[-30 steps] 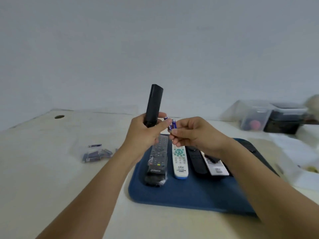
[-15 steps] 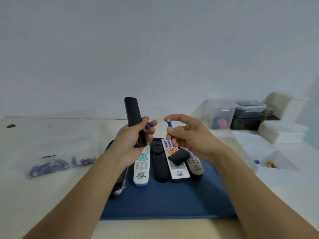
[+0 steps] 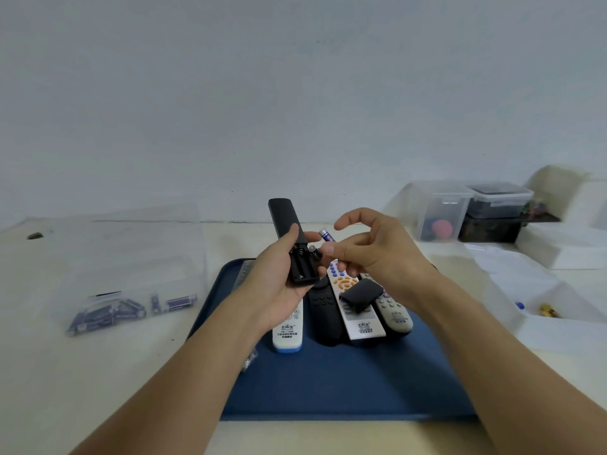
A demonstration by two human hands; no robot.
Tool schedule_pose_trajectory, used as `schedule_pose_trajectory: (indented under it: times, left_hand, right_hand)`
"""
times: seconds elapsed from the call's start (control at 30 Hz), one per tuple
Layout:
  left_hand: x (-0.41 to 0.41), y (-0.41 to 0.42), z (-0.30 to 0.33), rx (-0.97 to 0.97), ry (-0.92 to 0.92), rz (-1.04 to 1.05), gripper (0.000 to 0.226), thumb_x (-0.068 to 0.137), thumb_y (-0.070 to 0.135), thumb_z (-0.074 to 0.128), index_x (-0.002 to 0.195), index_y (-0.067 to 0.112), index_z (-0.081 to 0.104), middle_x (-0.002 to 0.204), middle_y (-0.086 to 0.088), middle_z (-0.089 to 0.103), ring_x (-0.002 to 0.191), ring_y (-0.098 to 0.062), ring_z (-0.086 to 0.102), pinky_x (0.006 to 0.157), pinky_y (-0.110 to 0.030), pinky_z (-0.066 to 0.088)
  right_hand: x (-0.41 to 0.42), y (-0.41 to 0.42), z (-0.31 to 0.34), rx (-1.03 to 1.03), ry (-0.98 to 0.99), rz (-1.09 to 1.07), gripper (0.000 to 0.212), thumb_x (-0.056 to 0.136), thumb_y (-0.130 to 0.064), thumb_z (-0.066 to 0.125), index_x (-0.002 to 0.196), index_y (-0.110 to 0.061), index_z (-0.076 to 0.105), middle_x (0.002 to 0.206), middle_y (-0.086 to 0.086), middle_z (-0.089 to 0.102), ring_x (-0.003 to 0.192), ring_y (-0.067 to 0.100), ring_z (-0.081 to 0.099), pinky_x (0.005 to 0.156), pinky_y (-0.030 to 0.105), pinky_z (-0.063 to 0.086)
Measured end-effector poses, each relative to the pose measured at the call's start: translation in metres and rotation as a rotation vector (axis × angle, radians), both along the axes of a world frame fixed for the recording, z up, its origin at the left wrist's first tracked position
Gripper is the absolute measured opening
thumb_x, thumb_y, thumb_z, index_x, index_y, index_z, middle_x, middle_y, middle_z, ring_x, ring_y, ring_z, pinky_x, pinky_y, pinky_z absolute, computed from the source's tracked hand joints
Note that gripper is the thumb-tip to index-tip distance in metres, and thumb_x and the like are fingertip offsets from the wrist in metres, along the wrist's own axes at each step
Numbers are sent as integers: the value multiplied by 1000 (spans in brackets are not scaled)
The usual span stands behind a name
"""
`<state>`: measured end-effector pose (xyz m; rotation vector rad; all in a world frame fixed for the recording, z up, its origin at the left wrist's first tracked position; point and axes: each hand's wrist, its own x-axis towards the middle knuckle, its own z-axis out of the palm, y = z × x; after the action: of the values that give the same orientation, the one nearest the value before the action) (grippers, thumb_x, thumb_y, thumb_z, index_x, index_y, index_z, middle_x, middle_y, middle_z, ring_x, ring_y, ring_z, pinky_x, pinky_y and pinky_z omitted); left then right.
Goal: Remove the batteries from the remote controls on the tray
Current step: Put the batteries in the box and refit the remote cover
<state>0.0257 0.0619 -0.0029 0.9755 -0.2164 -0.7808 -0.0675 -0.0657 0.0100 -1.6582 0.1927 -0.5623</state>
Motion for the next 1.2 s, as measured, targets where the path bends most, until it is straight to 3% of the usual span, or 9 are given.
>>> schedule_pose_trajectory:
  times: [0.13, 0.2, 0.3, 0.43, 0.53, 0.67, 0.83, 1.03, 1.2]
  left_hand:
    - [-2, 2, 2, 23, -104, -20, 38, 106, 36, 45, 100, 6, 67, 81, -14, 71, 76, -26, 66, 67, -31, 53]
    - [-3, 2, 4, 16, -128, -36, 39, 106, 35, 44, 102, 3, 66, 84, -16, 71, 77, -27, 66, 69, -33, 54]
    - [-6, 2, 4, 5, -148, -62, 39, 107, 31, 43, 107, -1, 65, 85, -16, 71, 70, -25, 67, 68, -34, 56]
    - [-9, 0, 2, 57, -228, -69, 45, 108, 36, 39, 106, 3, 69, 80, -10, 71, 70, -21, 65, 73, -35, 57]
    - [-11, -2, 1, 81, -264, -83, 51, 107, 40, 39, 115, 0, 70, 70, -7, 67, 75, -23, 65, 78, -35, 57]
    - [-11, -2, 1, 75, -232, -85, 46, 106, 40, 43, 112, 3, 69, 75, -8, 70, 75, -25, 66, 75, -35, 60]
    - [-16, -1, 4, 53, -207, -105, 43, 107, 36, 42, 111, 3, 69, 73, -8, 68, 68, -21, 67, 74, -34, 60]
    - [-21, -2, 5, -21, -84, -90, 47, 109, 34, 37, 123, -1, 65, 113, -19, 74, 101, -24, 72, 88, -36, 61]
    - [-24, -1, 7, -39, 26, -57, 44, 108, 33, 40, 119, -2, 64, 111, -20, 75, 96, -24, 75, 79, -33, 60]
  right_hand:
    - [-1, -4, 2, -85, -42, -20, 13, 77, -1, 81, 85, 5, 73, 65, 13, 70, 48, 12, 57, 54, 20, 52]
    - [-3, -5, 2, -82, -45, -1, 9, 82, 1, 75, 90, 4, 76, 69, 7, 74, 55, 12, 61, 62, 21, 56]
    - [-6, -4, 3, -103, -37, 54, 16, 88, 6, 68, 102, 3, 74, 89, 19, 76, 68, 19, 65, 74, 27, 60]
    - [-8, 1, 10, -108, -39, 31, 27, 82, 4, 76, 106, -7, 68, 88, 16, 78, 70, 24, 69, 68, 28, 59]
    - [-8, 7, 11, -79, -81, -22, 26, 75, 2, 82, 97, 0, 66, 79, 20, 76, 60, 21, 67, 59, 25, 55]
    - [-7, 9, 13, -89, -141, -99, 19, 72, 2, 84, 81, 10, 70, 62, 14, 71, 47, 15, 62, 54, 22, 56]
    - [-8, 12, 14, -151, -135, -75, 8, 73, 2, 83, 78, 2, 77, 67, 13, 74, 50, 15, 62, 55, 23, 56]
    - [-2, 22, 4, -165, -83, -69, 12, 76, 0, 83, 85, 0, 76, 73, 18, 74, 61, 22, 70, 56, 34, 61]
    - [2, 28, -3, -244, -82, -113, 10, 76, -3, 84, 81, -5, 75, 70, 10, 75, 64, 22, 73, 60, 39, 63]
